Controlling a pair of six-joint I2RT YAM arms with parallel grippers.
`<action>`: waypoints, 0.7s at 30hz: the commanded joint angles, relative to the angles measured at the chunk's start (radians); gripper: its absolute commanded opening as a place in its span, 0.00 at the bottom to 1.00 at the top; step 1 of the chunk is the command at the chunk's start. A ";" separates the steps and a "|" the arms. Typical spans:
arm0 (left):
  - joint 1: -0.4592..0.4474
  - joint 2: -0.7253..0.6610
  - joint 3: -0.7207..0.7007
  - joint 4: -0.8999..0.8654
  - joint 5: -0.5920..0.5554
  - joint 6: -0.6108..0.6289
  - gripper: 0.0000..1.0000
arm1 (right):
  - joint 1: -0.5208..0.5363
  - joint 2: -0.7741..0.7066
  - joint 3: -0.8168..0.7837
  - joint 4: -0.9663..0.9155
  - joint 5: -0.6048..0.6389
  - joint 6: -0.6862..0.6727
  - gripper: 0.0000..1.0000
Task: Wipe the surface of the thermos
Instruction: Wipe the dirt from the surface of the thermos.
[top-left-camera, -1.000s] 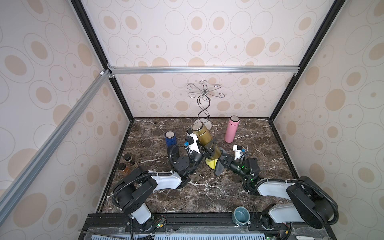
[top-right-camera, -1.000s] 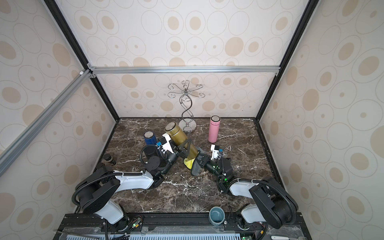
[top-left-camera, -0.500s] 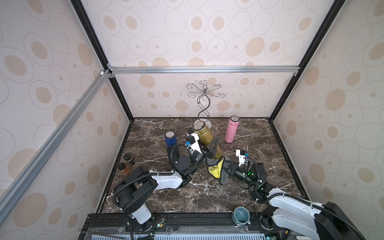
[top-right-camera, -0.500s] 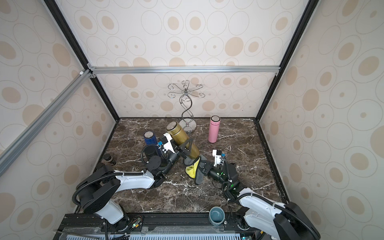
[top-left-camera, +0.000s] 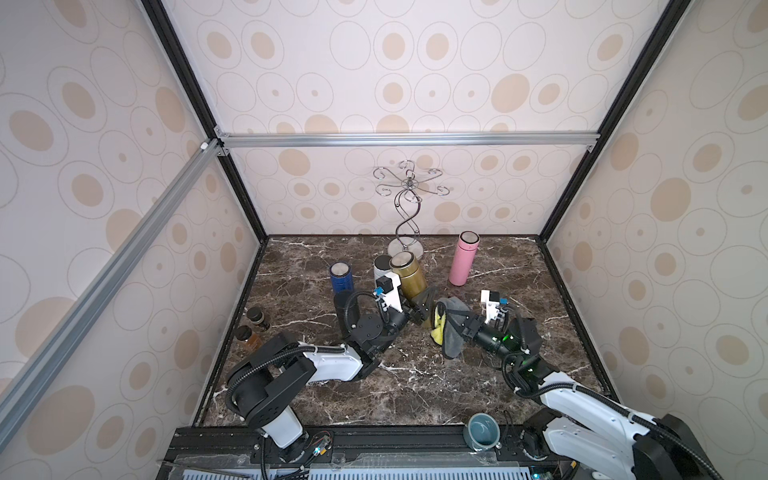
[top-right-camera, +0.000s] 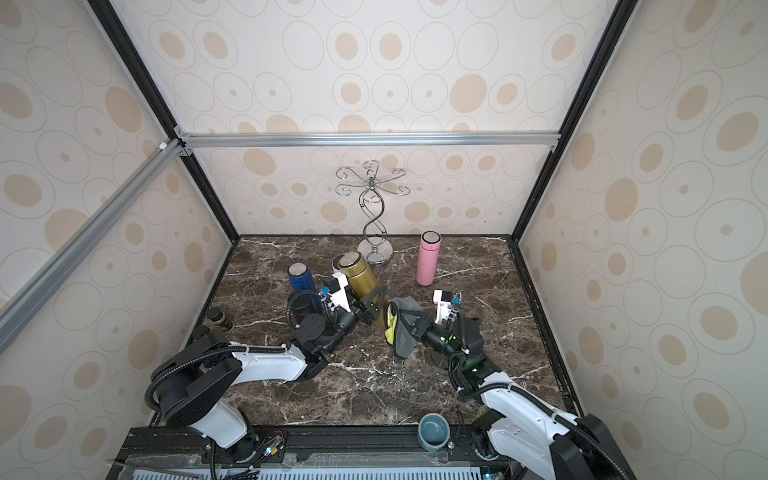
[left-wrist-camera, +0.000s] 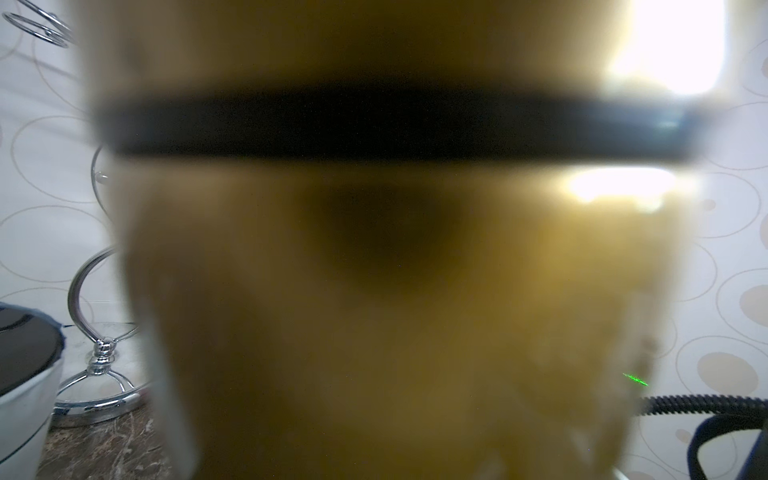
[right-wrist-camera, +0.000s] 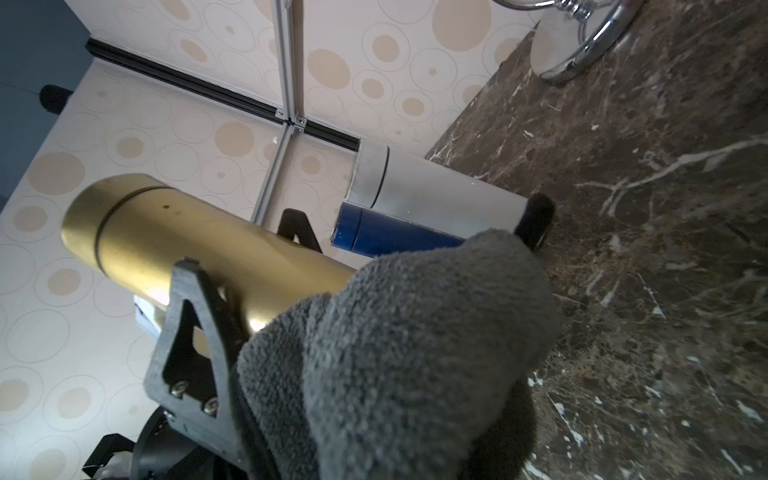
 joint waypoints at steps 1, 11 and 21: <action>-0.004 -0.003 0.033 0.070 0.015 -0.019 0.00 | 0.021 0.013 0.059 0.029 -0.038 -0.002 0.00; -0.007 0.047 0.091 0.077 0.004 -0.028 0.00 | 0.190 0.014 0.103 -0.157 0.043 -0.138 0.00; -0.031 0.050 0.128 0.081 -0.019 -0.043 0.00 | 0.311 0.164 0.186 -0.153 0.174 -0.236 0.00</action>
